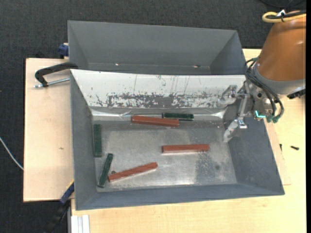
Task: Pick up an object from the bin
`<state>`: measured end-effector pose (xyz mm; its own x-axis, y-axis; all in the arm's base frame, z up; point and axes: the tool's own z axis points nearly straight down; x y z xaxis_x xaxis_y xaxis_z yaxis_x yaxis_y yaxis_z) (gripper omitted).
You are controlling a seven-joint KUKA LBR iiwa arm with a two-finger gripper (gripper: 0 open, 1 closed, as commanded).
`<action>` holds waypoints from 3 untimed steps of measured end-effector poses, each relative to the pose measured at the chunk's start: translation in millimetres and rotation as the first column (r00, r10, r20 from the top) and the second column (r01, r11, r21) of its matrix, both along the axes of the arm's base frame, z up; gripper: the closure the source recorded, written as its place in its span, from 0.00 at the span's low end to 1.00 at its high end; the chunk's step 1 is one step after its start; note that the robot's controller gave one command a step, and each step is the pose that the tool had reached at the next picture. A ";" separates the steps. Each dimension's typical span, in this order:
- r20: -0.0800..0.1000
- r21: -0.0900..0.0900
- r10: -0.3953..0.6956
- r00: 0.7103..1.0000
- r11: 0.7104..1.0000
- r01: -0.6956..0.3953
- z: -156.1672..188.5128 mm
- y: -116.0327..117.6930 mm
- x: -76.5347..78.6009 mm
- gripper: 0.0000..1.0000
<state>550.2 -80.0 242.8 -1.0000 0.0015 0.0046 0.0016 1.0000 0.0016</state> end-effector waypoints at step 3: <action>0.007 0.002 -0.171 0.985 0.985 0.171 -102.2 55.9 -15.3 0.00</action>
Offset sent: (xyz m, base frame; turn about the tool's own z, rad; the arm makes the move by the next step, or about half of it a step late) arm -0.0115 0.1248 -0.1185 0.0346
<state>534.8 -24.1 140.6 -0.9851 0.1721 -0.0029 0.1721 0.9851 0.0032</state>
